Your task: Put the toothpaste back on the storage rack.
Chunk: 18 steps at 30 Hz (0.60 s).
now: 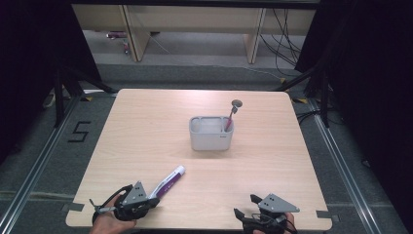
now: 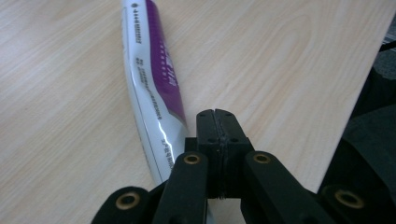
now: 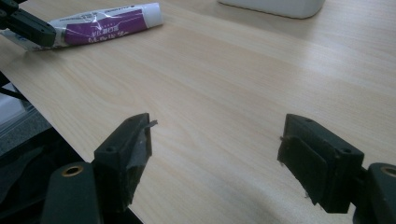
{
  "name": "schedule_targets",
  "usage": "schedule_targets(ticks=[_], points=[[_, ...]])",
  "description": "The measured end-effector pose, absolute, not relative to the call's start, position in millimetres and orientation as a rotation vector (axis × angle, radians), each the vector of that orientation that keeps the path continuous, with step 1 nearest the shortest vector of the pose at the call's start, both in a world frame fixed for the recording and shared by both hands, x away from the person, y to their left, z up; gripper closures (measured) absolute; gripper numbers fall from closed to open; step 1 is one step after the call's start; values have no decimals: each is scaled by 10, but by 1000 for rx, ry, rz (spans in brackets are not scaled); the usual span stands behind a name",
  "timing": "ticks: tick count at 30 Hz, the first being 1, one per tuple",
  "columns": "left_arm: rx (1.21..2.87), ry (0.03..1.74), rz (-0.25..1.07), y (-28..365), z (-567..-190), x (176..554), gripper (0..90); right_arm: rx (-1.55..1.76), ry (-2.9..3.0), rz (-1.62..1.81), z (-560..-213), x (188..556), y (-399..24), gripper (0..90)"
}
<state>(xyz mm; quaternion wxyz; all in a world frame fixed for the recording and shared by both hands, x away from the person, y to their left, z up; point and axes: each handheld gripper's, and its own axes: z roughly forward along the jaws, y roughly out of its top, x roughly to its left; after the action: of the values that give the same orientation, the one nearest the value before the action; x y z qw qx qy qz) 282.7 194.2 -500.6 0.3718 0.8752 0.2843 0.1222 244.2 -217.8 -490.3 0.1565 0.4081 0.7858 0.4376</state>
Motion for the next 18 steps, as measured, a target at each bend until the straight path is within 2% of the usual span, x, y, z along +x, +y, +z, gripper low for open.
schedule_targets(ticks=[18], points=[[2261,803,367,2234,-5000,3006,884,1171,2251,1251,-4905,2444,-2182,254]])
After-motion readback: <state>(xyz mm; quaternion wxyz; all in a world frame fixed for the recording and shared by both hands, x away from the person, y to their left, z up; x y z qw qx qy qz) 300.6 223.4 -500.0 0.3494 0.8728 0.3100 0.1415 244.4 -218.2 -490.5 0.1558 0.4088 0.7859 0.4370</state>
